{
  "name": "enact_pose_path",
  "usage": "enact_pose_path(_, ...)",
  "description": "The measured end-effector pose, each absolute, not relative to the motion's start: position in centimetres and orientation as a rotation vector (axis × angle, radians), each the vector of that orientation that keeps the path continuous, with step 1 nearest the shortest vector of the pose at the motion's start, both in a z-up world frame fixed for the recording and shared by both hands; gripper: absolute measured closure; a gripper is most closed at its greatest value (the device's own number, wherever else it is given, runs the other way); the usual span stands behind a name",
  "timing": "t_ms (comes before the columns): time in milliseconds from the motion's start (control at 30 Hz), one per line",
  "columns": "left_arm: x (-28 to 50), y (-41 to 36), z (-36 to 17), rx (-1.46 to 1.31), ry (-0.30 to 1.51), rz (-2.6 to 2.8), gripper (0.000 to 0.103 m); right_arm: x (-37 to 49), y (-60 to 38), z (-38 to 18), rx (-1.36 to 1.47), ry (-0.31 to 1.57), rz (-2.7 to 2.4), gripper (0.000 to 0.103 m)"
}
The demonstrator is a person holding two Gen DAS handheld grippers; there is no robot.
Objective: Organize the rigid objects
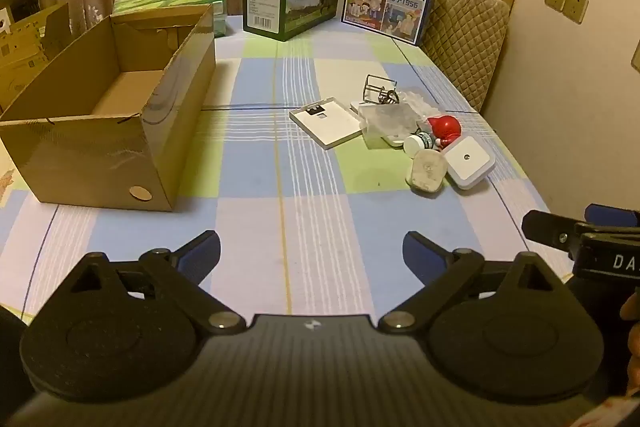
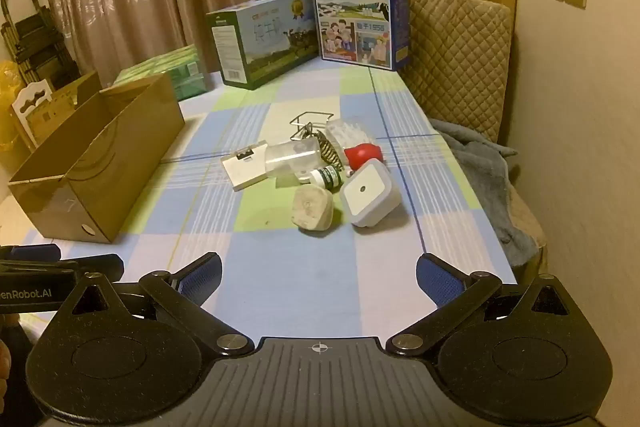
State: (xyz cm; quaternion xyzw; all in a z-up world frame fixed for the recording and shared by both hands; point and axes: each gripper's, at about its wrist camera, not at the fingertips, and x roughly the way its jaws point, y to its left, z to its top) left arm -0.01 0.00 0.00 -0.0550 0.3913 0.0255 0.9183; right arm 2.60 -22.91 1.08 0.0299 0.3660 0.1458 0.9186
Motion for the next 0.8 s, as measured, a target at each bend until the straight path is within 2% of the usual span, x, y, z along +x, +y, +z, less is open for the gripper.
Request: enact_pose_path(800, 0.0, 0.0, -0.4, -0.122, 0.804, 0.050, 0.007, 2.7, -23.2, 1.1, 0.061, 0.750, 0.293, 0.002)
